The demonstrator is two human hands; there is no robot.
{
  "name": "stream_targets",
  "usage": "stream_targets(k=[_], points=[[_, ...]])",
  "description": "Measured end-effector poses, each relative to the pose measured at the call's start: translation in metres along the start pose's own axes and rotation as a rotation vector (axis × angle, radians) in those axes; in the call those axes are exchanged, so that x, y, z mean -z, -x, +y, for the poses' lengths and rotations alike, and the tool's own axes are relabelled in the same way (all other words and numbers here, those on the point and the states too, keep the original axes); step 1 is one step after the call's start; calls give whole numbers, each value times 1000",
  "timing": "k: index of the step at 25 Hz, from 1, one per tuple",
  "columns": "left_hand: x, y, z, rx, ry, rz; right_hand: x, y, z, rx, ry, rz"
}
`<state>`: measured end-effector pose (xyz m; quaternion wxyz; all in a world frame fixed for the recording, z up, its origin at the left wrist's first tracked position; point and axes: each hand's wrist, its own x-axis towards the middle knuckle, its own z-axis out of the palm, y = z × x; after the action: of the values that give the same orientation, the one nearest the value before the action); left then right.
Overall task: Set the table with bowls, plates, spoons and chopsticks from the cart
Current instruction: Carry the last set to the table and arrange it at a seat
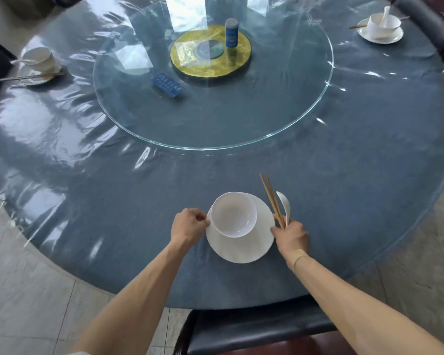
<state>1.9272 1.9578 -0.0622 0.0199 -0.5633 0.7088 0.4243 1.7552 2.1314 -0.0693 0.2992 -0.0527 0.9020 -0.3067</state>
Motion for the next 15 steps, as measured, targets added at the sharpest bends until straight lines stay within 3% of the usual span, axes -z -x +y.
stream_targets(k=[8,15], points=[[-22,37,-27,178,167,85,2,-30,-16,166,190,-122],[-29,42,-31,205,171,123,-1,-36,-10,186,180,-165]])
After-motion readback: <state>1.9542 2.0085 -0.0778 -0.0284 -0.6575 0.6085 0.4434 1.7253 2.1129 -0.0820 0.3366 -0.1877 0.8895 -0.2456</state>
